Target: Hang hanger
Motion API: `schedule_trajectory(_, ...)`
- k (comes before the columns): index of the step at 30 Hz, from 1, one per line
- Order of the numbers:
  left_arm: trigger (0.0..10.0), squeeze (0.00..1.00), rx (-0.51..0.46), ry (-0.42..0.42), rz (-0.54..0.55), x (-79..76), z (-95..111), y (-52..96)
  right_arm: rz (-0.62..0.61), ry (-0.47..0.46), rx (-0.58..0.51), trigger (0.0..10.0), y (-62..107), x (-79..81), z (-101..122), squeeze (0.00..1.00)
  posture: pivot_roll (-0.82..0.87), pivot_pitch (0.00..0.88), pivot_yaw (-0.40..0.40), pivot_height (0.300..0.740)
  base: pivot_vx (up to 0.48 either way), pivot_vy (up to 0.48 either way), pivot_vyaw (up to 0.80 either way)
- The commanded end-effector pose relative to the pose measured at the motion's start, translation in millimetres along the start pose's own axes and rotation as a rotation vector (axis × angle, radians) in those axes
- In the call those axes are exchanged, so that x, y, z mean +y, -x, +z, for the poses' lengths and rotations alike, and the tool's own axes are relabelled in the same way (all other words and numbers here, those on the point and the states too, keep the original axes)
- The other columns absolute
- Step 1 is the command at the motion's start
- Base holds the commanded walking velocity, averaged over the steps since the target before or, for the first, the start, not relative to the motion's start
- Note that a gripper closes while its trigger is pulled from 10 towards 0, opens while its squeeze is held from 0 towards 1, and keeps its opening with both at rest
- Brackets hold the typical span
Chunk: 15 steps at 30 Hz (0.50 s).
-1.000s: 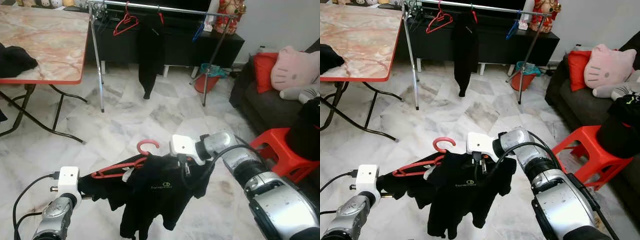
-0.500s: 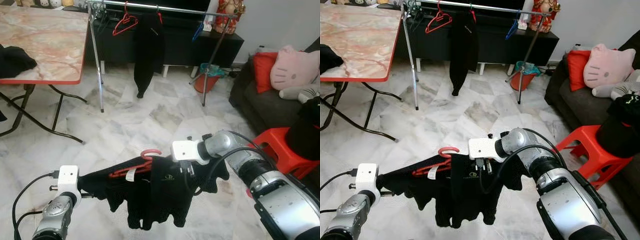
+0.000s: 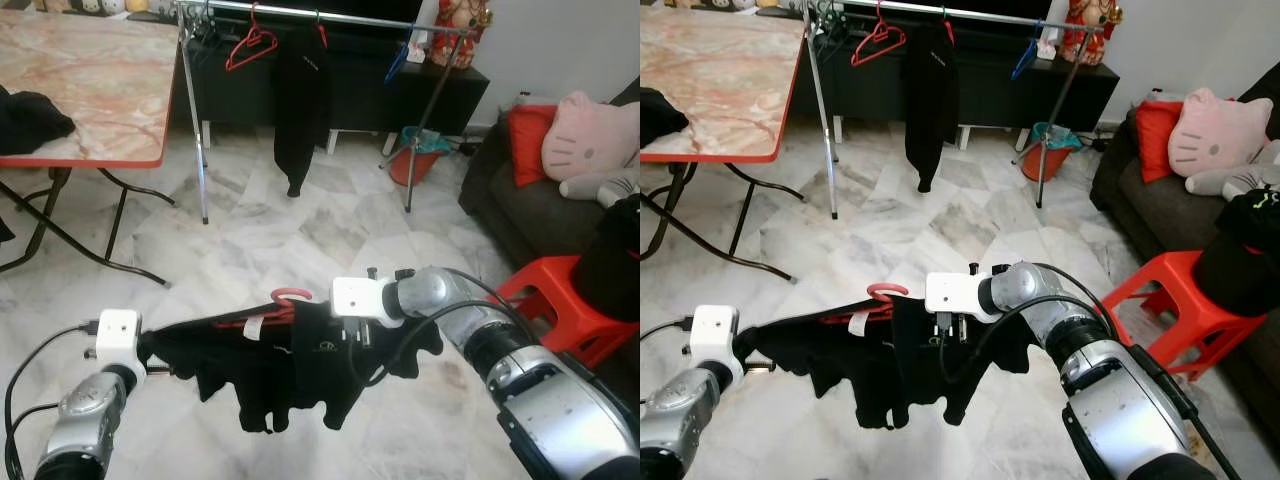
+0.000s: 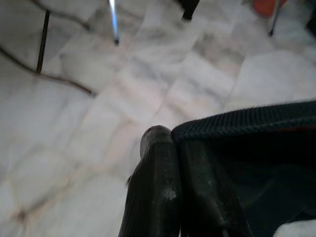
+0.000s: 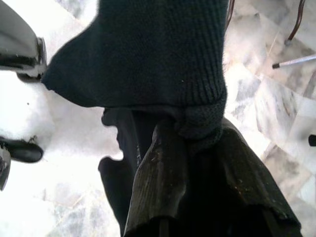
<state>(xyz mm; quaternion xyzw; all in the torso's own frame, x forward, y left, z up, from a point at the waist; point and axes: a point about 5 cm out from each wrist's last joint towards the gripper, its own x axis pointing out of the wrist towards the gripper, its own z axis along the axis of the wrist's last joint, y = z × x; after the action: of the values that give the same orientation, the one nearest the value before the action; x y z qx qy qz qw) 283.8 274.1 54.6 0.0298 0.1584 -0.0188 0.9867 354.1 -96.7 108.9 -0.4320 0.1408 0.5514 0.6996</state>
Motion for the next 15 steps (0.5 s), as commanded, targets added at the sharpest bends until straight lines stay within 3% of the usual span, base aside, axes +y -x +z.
schedule_trajectory(1,10.0,0.0,-0.076,-0.024,-0.122,-13.5,20.0,1.2,-0.037,-0.021,0.065,0.0,-0.5,1.1,-8.8,0.0,0.12,0.055,-0.199,0.74,0.0,0.0,0.0)
schedule_trajectory(9,10.0,0.0,-0.201,-0.081,-0.333,-38.5,53.3,13.0,-0.123,-0.003,0.209,0.0,-3.6,-0.5,-18.9,0.0,0.13,0.056,-0.199,0.74,0.0,0.0,0.0)
schedule_trajectory(15,10.0,0.0,-0.219,-0.098,-0.505,-57.8,65.3,28.6,-0.281,-0.089,0.226,0.0,-3.0,-10.8,-18.4,0.0,0.14,0.054,-0.196,0.74,0.0,0.0,0.0)
